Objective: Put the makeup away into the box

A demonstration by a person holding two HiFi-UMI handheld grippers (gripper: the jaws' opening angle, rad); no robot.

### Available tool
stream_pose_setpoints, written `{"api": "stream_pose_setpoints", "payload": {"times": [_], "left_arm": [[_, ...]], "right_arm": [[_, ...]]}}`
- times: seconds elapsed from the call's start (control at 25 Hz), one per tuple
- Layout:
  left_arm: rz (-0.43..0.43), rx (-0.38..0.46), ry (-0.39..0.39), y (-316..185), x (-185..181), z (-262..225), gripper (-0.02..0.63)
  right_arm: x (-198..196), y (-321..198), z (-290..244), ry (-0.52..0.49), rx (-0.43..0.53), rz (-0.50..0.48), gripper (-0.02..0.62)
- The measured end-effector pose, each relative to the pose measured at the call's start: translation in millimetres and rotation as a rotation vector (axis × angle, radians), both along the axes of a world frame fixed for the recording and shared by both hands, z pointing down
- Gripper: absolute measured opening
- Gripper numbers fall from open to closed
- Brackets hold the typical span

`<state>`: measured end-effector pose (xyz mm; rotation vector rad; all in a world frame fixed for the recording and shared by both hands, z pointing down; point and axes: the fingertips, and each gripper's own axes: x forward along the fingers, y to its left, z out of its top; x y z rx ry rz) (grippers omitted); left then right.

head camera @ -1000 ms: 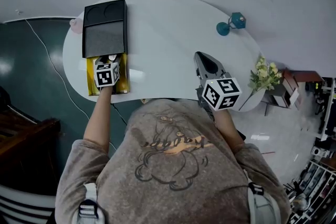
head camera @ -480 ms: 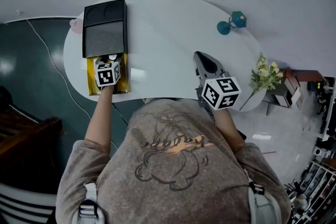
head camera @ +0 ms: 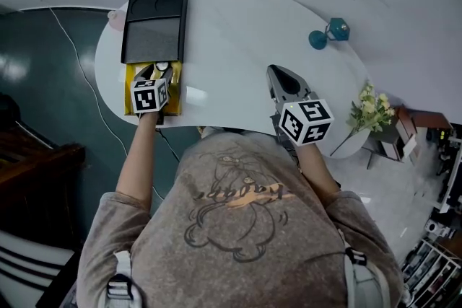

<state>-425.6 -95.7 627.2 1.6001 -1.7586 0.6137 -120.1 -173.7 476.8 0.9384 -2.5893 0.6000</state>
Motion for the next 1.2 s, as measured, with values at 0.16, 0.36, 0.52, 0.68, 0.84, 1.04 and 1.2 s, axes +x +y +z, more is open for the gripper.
{"api": "stream_pose_setpoints", "payload": {"times": [0.16,0.36,0.52,0.68,0.84,1.04,1.2], "left_arm": [[-0.025,0.034,-0.005,4,3,-19,0.25],[-0.032,0.109,0.026,4,23,-51,0.25],[0.01,0.184,0.059,-5,49,-84,0.25],[0.075,0.249,0.1,-17,82,-115,0.25],[0.154,0.294,0.147,-29,118,-142,0.25],[0.28,0.347,0.244,-39,172,-175,0.25],[0.359,0.416,0.295,-42,206,-201,0.25]], "right_arm": [[0,1,-4,-0.007,0.013,-0.032,0.003],[9,-1,-8,-0.008,0.026,-0.051,0.003],[20,-2,-11,-0.002,0.039,-0.054,0.003],[31,-4,-14,0.005,0.055,-0.053,0.003],[45,-4,-17,0.01,0.069,-0.039,0.003],[63,-4,-23,-0.006,0.087,-0.017,0.003],[77,-4,-34,-0.043,0.119,0.011,0.003]]}}
